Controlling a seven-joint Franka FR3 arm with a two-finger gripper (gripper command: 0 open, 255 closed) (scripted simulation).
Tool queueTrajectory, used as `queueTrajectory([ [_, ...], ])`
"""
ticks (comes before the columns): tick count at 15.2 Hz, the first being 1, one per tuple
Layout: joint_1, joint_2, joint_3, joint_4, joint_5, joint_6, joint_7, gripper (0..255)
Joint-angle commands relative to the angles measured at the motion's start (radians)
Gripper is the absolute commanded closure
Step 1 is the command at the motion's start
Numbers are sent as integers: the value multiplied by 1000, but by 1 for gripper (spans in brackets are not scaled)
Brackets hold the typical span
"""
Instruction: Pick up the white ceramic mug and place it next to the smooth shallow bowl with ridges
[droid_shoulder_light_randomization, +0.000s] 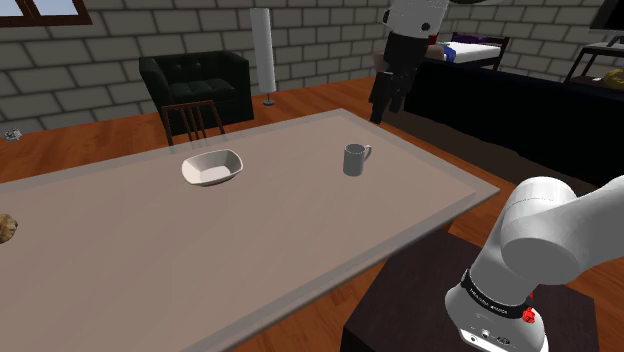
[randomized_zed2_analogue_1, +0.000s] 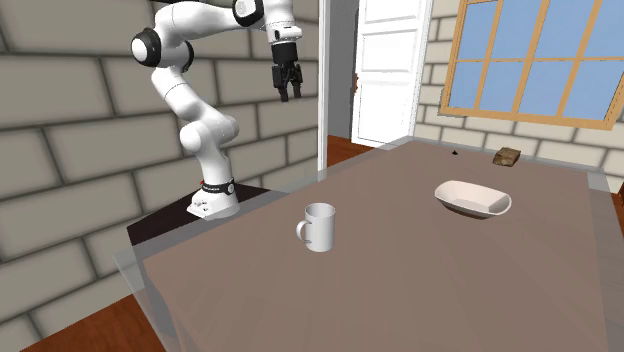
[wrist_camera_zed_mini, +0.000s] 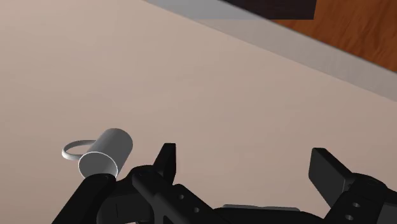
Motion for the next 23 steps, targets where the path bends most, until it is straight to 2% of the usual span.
queueTrajectory([
  [1,0,0,0,0,0,0,0,0],
  [12,-51,351,-92,55,-64,180,-90,0],
  [23,-99,751,-168,235,-83,289,-172,0],
])
